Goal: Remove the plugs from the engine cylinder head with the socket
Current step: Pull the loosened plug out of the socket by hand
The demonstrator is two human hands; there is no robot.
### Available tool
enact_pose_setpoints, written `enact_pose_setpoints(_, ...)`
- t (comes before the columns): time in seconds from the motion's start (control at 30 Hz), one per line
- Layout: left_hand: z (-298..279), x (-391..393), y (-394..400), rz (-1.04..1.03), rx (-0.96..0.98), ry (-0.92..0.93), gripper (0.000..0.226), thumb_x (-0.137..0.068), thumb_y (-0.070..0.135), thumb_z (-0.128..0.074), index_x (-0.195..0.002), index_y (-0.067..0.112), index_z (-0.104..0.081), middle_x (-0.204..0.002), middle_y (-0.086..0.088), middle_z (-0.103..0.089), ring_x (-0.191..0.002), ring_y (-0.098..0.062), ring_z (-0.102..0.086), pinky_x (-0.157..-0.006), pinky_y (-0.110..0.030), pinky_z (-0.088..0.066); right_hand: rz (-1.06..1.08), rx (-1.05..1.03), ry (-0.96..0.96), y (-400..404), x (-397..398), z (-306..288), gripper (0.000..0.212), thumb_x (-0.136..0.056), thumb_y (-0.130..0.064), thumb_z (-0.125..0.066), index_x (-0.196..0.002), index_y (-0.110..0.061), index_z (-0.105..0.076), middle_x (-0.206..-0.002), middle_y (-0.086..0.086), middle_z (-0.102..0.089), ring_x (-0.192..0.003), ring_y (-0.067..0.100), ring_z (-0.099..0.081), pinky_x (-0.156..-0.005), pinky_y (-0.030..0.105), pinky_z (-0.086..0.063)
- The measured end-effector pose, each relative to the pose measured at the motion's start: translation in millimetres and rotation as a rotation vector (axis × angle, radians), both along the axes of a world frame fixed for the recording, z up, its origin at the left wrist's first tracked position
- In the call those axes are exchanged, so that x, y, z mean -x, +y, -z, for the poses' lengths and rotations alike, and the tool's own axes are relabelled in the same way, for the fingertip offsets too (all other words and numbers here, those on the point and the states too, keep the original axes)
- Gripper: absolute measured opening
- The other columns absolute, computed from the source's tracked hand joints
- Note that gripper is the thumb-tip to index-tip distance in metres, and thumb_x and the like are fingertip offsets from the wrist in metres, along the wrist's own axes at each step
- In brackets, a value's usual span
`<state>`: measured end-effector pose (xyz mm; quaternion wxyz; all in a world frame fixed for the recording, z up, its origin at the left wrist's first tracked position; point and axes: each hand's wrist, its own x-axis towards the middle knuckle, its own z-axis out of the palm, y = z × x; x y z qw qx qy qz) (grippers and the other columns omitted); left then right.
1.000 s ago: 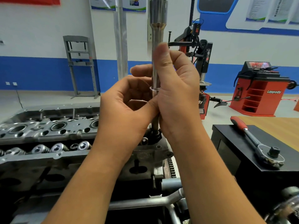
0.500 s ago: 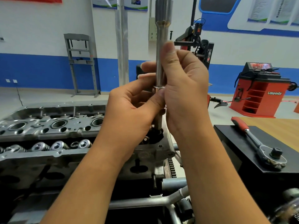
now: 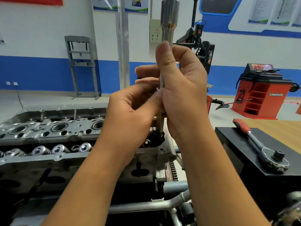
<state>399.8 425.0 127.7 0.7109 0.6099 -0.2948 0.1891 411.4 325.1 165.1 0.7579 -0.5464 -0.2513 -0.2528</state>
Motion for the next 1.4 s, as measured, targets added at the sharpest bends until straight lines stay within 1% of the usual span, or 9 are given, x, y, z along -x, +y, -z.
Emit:
enact_pose_setpoints(0.13, 1, -2, 0, 0.01, -0.009, 0.05, 0.025, -0.107, 0.018, -0.051, -0.109, 0.022, -0.075, -0.095, -0.004, -0.08, -0.087, -0.019, -0.078, -0.066, -0.031, -0.063, -0.012, 0.003, 0.022, -3, -1, -1, 0.027, -0.105, -0.035, -0.059, -0.103, -0.008, -0.053, -0.081, 0.016, -0.077, -0.066, 0.03, -0.074, -0.06, 0.041, -0.063)
enact_pose_setpoints(0.33, 2, -2, -1, -0.057, 0.026, 0.033, 0.016, -0.102, 0.019, -0.06, -0.106, 0.021, -0.075, -0.093, -0.006, -0.078, -0.081, -0.024, -0.077, -0.064, -0.044, -0.065, -0.063, 0.004, 0.042, -2, -1, -2, 0.038, -0.11, -0.038, -0.046, -0.093, -0.009, -0.063, -0.078, 0.017, -0.076, -0.064, 0.029, -0.073, -0.066, 0.05, -0.063)
enact_pose_setpoints(0.5, 2, -2, -1, -0.033, 0.016, 0.015, 0.017, -0.098, 0.027, -0.062, -0.108, 0.023, -0.075, -0.097, -0.004, -0.079, -0.087, -0.022, -0.078, -0.068, -0.034, -0.063, -0.063, -0.021, 0.001, 1, -1, 1, 0.025, -0.106, -0.034, -0.056, -0.104, -0.01, -0.053, -0.081, 0.016, -0.077, -0.065, 0.029, -0.073, -0.065, 0.046, -0.064)
enact_pose_setpoints(0.7, 3, -6, 0, -0.002, -0.044, 0.023, 0.034, -0.11, 0.012, -0.047, -0.114, 0.028, -0.076, -0.098, -0.001, -0.08, -0.089, -0.02, -0.078, -0.07, -0.036, -0.064, -0.046, -0.021, 0.058, -2, -3, -2, 0.041, -0.109, -0.041, -0.046, -0.089, -0.01, -0.066, -0.081, 0.015, -0.077, -0.067, 0.03, -0.072, -0.067, 0.046, -0.063)
enact_pose_setpoints(0.83, 4, -7, 0, -0.084, -0.016, -0.005, 0.038, -0.111, 0.012, -0.047, -0.103, 0.034, -0.078, -0.091, 0.001, -0.079, -0.085, -0.018, -0.078, -0.069, -0.035, -0.065, -0.063, -0.035, 0.015, -3, 1, -2, 0.023, -0.107, -0.034, -0.054, -0.103, -0.011, -0.056, -0.083, 0.014, -0.077, -0.064, 0.03, -0.072, -0.061, 0.042, -0.062)
enact_pose_setpoints(0.97, 3, -6, -1, -0.082, -0.013, -0.001, 0.031, -0.112, 0.016, -0.043, -0.11, 0.024, -0.073, -0.086, 0.002, -0.076, -0.078, -0.013, -0.074, -0.068, -0.03, -0.061, -0.035, -0.057, -0.063, 1, 2, -1, 0.021, -0.103, -0.025, -0.063, -0.095, -0.009, -0.054, -0.082, 0.02, -0.076, -0.064, 0.026, -0.072, -0.059, 0.037, -0.061)
enact_pose_setpoints(1.13, 1, -3, -2, -0.007, -0.013, 0.035, 0.029, -0.113, 0.018, -0.04, -0.117, 0.017, -0.068, -0.1, -0.017, -0.073, -0.078, -0.02, -0.07, -0.063, -0.032, -0.062, 0.164, -0.061, -0.183, 11, -1, 4, 0.016, -0.104, -0.02, -0.062, -0.092, -0.011, -0.055, -0.07, 0.014, -0.069, -0.066, 0.026, -0.074, -0.064, 0.042, -0.063)
enact_pose_setpoints(1.27, 1, -4, -1, 0.046, -0.116, 0.014, 0.033, -0.112, 0.019, -0.039, -0.133, 0.022, -0.065, -0.108, -0.001, -0.078, -0.095, -0.015, -0.076, -0.073, -0.029, -0.062, 0.245, -0.114, -0.131, 8, -3, 3, 0.019, -0.105, -0.022, -0.061, -0.092, -0.011, -0.054, -0.066, 0.011, -0.067, -0.061, 0.022, -0.069, -0.062, 0.038, -0.061)
enact_pose_setpoints(1.4, 1, -4, -1, -0.011, -0.155, -0.009, 0.032, -0.11, 0.022, -0.045, -0.136, 0.021, -0.064, -0.111, -0.001, -0.078, -0.099, -0.018, -0.077, -0.079, -0.039, -0.065, 0.258, -0.102, -0.117, 4, -1, 4, 0.021, -0.093, -0.019, -0.078, -0.09, -0.01, -0.059, -0.078, 0.019, -0.07, -0.065, 0.027, -0.071, -0.065, 0.04, -0.063)
